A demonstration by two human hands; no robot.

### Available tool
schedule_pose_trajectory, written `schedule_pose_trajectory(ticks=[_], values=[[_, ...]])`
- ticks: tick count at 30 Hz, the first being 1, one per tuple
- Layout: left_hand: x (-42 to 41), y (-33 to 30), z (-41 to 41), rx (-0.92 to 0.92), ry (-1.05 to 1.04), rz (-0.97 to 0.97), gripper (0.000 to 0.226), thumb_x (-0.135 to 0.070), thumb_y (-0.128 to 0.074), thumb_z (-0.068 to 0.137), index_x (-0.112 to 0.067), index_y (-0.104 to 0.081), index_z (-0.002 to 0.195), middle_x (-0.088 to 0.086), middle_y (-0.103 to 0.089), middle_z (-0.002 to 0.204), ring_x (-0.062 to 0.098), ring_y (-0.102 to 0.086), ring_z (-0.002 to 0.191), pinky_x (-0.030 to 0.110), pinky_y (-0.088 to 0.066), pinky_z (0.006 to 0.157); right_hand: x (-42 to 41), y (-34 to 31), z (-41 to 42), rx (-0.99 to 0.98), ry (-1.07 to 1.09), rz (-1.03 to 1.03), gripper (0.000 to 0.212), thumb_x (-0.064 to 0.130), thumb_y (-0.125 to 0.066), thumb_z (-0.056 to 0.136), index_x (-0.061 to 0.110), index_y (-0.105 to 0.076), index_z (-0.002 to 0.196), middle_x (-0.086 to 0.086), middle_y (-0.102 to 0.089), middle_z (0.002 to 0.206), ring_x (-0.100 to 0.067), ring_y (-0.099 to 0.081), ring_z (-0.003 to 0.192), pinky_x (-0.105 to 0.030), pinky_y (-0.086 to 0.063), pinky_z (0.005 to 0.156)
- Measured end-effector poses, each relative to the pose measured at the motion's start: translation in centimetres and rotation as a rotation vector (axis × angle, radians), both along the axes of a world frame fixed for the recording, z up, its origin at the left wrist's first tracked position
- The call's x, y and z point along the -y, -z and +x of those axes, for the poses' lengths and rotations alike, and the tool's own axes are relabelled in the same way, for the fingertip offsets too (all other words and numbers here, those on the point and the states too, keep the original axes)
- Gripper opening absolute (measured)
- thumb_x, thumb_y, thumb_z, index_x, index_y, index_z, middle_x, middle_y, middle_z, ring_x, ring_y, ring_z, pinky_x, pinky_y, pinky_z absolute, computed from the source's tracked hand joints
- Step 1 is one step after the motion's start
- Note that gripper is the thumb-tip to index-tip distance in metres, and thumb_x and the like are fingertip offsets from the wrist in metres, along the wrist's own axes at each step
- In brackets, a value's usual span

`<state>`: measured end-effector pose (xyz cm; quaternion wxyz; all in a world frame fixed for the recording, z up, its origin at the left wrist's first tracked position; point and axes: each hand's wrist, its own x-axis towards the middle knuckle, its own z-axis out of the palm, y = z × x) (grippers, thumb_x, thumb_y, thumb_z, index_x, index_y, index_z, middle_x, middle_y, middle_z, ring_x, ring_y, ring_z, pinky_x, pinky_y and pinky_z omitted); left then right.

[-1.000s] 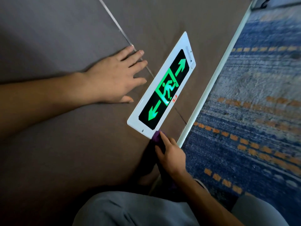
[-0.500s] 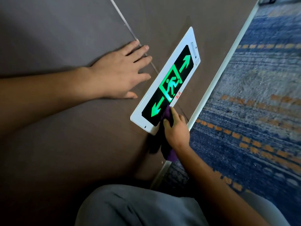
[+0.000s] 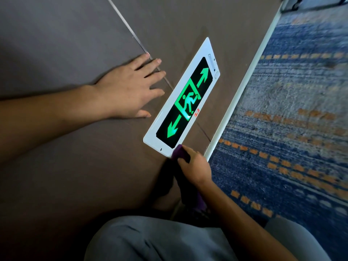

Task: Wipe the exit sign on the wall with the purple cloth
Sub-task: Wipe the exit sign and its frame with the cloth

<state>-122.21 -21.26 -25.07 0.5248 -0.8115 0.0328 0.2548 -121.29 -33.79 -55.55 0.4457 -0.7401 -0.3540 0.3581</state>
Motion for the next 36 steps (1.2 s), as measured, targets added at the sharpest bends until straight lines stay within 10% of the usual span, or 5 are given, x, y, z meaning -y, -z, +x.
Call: schedule_pose_trajectory(ticks=[5, 19, 26, 36], values=[[0.0, 0.0, 0.1, -0.011, -0.001, 0.017, 0.078, -0.076, -0.041, 0.089, -0.028, -0.044, 0.152, 0.017, -0.03, 0.166, 0.042, -0.017, 0.156, 0.055, -0.012, 0.126, -1.7, -0.9, 2.2, -0.103, 0.281, 0.108, 0.057, 0.037, -0.06, 0.093, 0.038, -0.045, 0.148, -0.001, -0.063, 0.13, -0.023, -0.064, 0.111, -0.027, -0.04, 0.079], [-0.3, 0.2, 1.0, 0.057, -0.008, -0.015, 0.073, -0.072, -0.041, 0.092, -0.027, -0.048, 0.15, 0.013, -0.033, 0.166, 0.039, -0.016, 0.157, 0.055, -0.013, 0.126, -1.4, -0.2, 2.2, -0.005, 0.026, 0.118, 0.06, 0.039, -0.058, 0.096, 0.036, -0.042, 0.154, -0.006, -0.064, 0.131, -0.029, -0.064, 0.112, -0.034, -0.05, 0.086], [-0.8, -0.5, 4.1, 0.097, -0.041, -0.02, 0.067, -0.065, -0.05, 0.093, -0.03, -0.046, 0.151, 0.011, -0.028, 0.167, 0.038, -0.01, 0.158, 0.055, -0.008, 0.127, -3.4, -0.8, 7.9, -0.211, 0.368, 0.217, 0.048, 0.034, -0.066, 0.09, 0.03, -0.055, 0.137, 0.0, -0.07, 0.12, -0.021, -0.067, 0.103, -0.033, -0.055, 0.087], [-2.8, 0.7, 7.7, 0.078, -0.003, -0.023, 0.073, -0.069, -0.042, 0.09, -0.029, -0.047, 0.151, 0.011, -0.034, 0.165, 0.038, -0.015, 0.157, 0.055, -0.012, 0.127, -4.7, -0.1, 6.0, -0.195, 0.328, 0.226, 0.056, 0.041, -0.059, 0.097, 0.034, -0.046, 0.151, -0.002, -0.056, 0.135, -0.018, -0.062, 0.104, -0.029, -0.051, 0.089]])
